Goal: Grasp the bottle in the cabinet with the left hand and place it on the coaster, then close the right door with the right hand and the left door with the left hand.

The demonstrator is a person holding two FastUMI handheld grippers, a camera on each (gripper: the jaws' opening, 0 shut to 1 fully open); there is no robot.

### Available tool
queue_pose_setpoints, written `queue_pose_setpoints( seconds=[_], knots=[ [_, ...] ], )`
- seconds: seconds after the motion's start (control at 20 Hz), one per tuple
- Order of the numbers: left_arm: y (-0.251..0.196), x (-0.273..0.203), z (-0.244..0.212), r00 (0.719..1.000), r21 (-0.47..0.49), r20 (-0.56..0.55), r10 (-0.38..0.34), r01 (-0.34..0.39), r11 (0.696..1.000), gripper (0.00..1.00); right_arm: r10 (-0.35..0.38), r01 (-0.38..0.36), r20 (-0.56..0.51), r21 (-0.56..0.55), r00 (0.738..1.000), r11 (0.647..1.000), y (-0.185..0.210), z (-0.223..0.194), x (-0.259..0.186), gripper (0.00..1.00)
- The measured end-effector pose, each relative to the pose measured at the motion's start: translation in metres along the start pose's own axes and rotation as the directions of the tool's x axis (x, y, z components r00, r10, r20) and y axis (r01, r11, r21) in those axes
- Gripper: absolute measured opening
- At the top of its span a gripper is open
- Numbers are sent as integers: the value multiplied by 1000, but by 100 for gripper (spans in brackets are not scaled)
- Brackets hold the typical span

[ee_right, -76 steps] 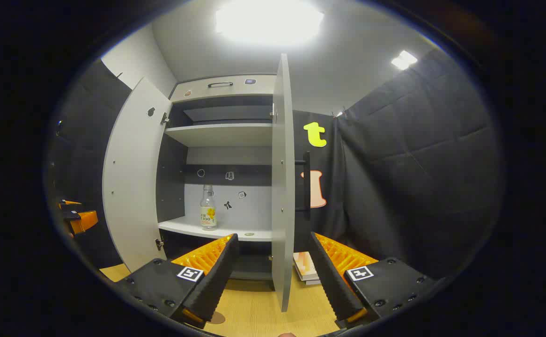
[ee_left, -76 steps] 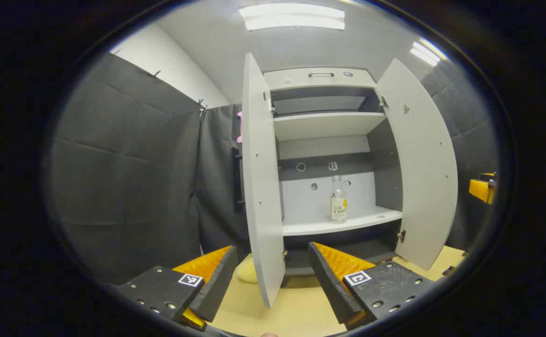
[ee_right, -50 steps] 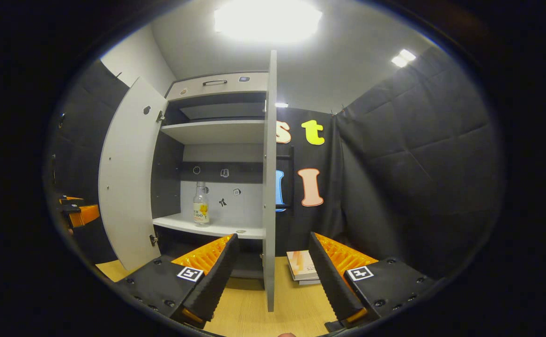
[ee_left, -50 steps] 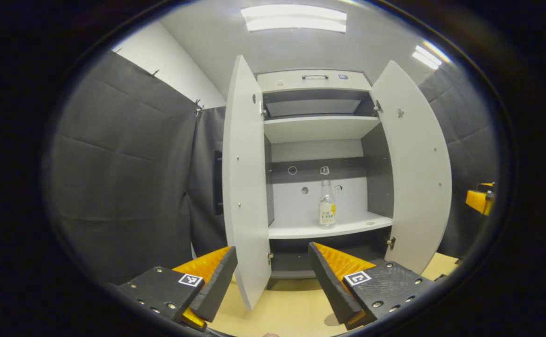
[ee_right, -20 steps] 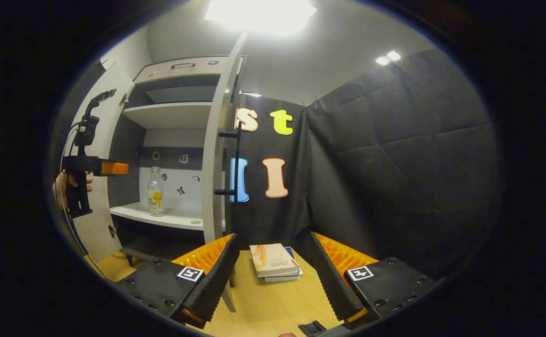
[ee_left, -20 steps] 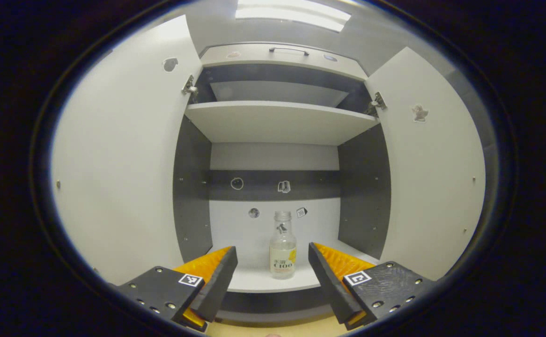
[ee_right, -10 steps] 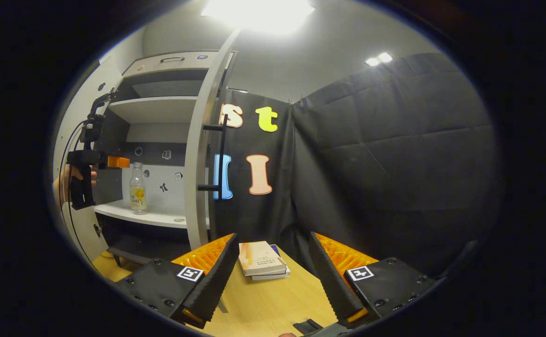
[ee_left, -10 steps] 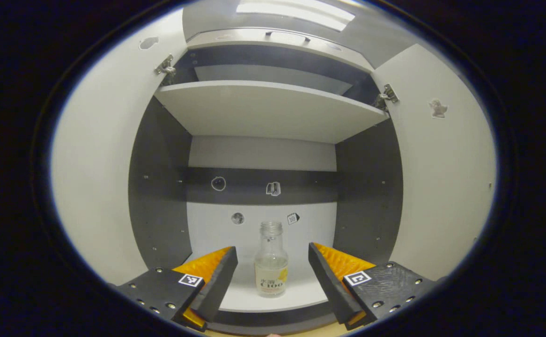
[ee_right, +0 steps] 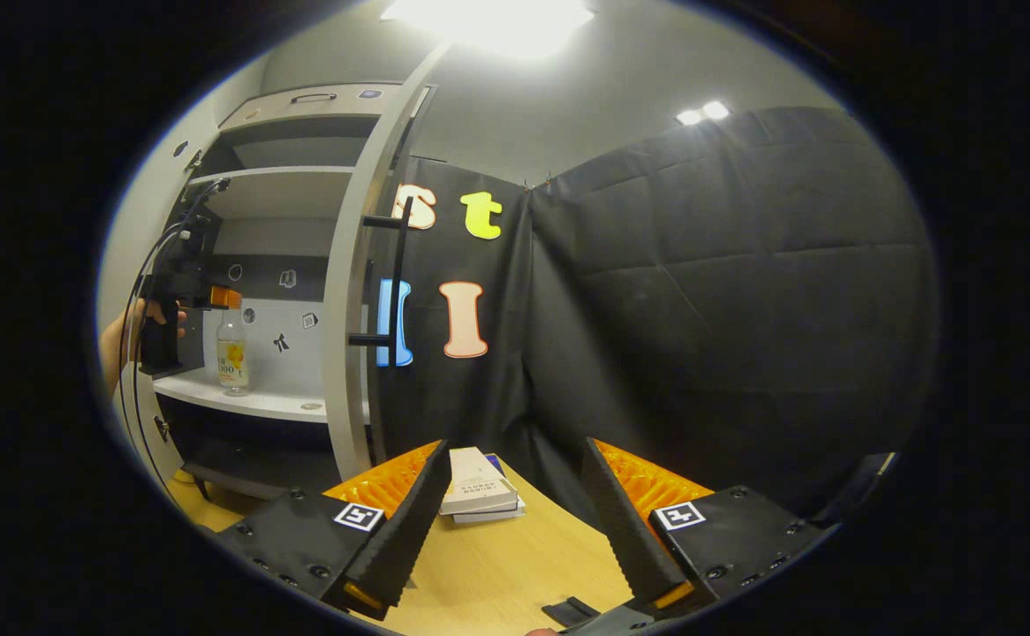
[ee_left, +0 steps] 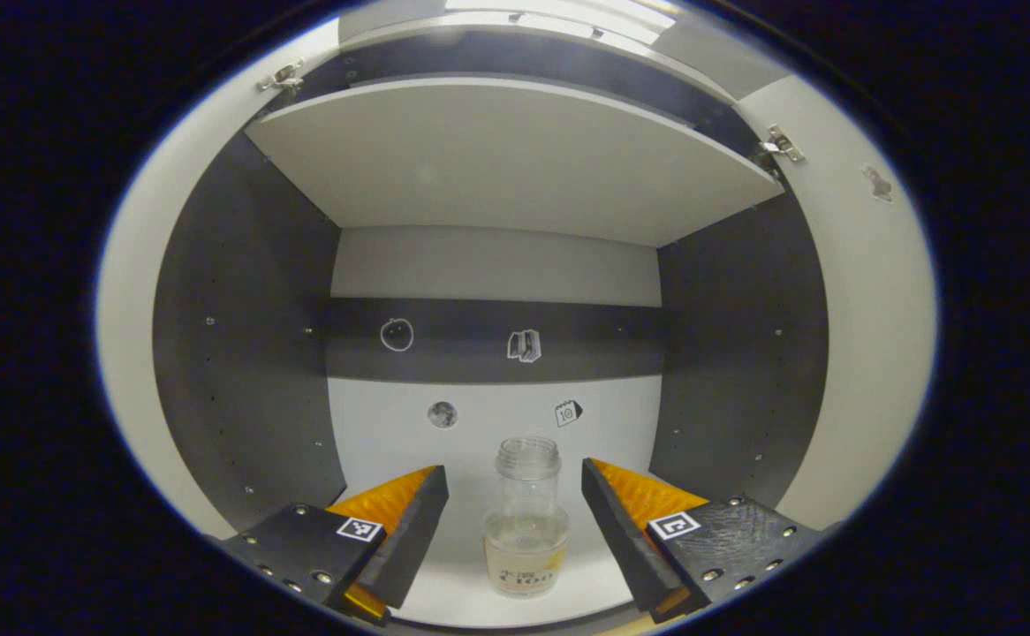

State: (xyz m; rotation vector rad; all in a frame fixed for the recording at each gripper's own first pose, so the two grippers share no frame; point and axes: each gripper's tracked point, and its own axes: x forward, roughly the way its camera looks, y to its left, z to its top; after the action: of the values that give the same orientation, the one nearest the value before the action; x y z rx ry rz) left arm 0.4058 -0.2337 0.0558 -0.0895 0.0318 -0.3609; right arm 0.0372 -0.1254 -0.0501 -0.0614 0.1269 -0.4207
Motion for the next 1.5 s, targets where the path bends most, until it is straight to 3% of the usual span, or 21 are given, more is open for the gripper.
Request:
queue_pose_setpoints(
  seconds=[0.05, 0.3, 0.5, 0.55, 0.65, 1.05, 1.5],
  knots=[
    [3, 7, -5, 1000, 7, -12, 6, -6, 1000, 93, -7, 7, -3, -1, 1000, 1000, -1, -1, -1, 92],
    [-1, 13, -6, 999, 11, -53, -12, 13, 1000, 93, -28, 28, -13, -6, 1000, 1000, -2, -3, -2, 95],
    [4, 22, -12, 998, 23, -62, 17, -16, 1000, 47, -25, 25, -11, -6, 1000, 1000, -2, -3, -2, 95],
    [2, 19, -12, 998, 14, -64, 5, -4, 1000, 43, -21, 20, -10, -8, 1000, 1000, -3, -3, -3, 95],
    [2, 16, -9, 998, -4, -61, -4, 4, 1000, 47, -8, 8, -9, -3, 1000, 1000, -2, -3, -3, 95],
    [-2, -38, 14, 1000, -31, 17, 6, -5, 1000, 45, 87, -87, 0, 10, 996, 996, 2, 1, -2, 95],
    [-7, -110, -5, 999, -33, 6, 41, -41, 999, 47, 200, -200, 7, 16, 980, 980, -7, -1, -17, 95]
  ],
)
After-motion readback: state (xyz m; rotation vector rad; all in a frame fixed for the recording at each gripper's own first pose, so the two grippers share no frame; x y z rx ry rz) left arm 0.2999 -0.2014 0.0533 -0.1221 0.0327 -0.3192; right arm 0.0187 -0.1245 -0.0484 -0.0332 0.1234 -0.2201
